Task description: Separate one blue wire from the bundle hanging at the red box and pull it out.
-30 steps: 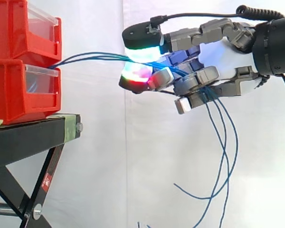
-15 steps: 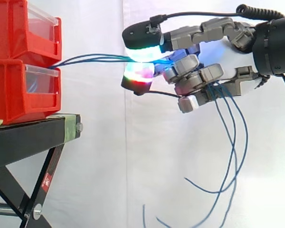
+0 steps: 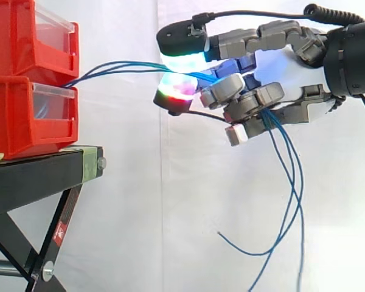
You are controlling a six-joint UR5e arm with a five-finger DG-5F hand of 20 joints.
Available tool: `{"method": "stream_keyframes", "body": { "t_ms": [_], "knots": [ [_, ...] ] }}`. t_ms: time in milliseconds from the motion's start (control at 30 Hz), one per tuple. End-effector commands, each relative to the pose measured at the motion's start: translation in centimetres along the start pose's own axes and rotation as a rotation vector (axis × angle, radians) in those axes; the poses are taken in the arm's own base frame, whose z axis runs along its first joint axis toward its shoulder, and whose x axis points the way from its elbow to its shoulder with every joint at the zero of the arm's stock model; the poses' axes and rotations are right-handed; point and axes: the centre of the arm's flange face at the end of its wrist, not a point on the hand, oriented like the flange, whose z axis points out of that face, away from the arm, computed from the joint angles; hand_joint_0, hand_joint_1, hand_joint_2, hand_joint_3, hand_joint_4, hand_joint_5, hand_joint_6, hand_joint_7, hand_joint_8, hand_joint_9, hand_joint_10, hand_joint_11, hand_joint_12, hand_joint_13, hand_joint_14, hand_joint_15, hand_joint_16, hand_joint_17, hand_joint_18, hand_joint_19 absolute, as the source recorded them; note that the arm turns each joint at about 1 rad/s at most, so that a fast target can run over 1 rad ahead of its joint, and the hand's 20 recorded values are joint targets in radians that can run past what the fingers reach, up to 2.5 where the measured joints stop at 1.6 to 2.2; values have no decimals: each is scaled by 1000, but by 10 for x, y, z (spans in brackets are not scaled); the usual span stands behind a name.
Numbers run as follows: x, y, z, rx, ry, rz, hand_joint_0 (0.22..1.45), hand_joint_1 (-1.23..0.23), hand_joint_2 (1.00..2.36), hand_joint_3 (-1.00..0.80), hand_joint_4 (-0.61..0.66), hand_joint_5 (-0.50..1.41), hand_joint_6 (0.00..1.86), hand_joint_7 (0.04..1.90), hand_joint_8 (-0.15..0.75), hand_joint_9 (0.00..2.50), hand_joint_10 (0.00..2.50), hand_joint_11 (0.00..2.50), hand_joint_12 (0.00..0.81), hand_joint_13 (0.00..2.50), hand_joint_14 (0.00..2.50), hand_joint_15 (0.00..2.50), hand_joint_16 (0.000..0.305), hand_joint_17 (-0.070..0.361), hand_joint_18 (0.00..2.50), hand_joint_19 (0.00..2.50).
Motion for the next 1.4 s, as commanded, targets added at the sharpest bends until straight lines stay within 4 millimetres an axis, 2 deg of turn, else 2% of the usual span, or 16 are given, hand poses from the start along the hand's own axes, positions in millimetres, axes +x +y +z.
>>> {"method": "stream_keyframes", "body": {
  "t_ms": [0, 267, 300, 400, 533, 700, 833, 1000, 1200, 1367],
  "knots": [
    [-1, 0, 0, 1, -2, 0, 678, -849, 1035, 86, 134, -225, 919, 1247, 284, 932, 691, 1897, 335, 1001, 2078, 1332, 48, 109, 900, 1267],
    [0, 0, 0, -1, 0, -2, 763, -893, 1037, -63, 146, -245, 933, 1185, 277, 820, 790, 1821, 331, 963, 2087, 1297, 47, 105, 846, 1264],
    [0, 0, 0, -1, 0, -2, 783, -898, 1034, -107, 144, -249, 934, 1176, 278, 793, 822, 1790, 328, 953, 2102, 1275, 46, 103, 821, 1231],
    [1, 0, 0, -1, 1, -3, 849, -875, 1012, -381, 191, -256, 931, 1158, 300, 721, 860, 1732, 324, 919, 2089, 1244, 42, 96, 761, 1121],
    [1, 0, 0, -1, 1, -3, 860, -854, 1006, -443, 211, -257, 932, 1135, 314, 707, 919, 1671, 326, 918, 2120, 1191, 37, 84, 740, 1081],
    [2, 0, -1, 0, 3, -4, 802, -831, 1003, -463, 233, -250, 929, 1148, 329, 750, 1005, 1641, 330, 991, 2053, 1230, 36, 82, 806, 1050],
    [1, 0, 0, 0, 1, -4, 772, -822, 1011, -392, 229, -248, 929, 1151, 329, 768, 1003, 1652, 328, 999, 2080, 1235, 36, 81, 816, 1089],
    [2, 0, -1, 0, 3, -4, 647, -714, 1015, -328, 240, -244, 908, 1160, 330, 811, 905, 1710, 339, 994, 2123, 1230, 41, 93, 839, 1136],
    [3, 0, -1, 0, 4, -4, 617, -665, 1022, -229, 217, -222, 897, 1222, 324, 871, 824, 1744, 333, 1011, 2139, 1224, 43, 97, 854, 1158],
    [3, 0, -1, -2, 4, -1, 588, -544, 1022, -163, 219, -213, 888, 1224, 328, 927, 680, 1839, 344, 1009, 2138, 1236, 48, 107, 858, 1213]
  ]
}}
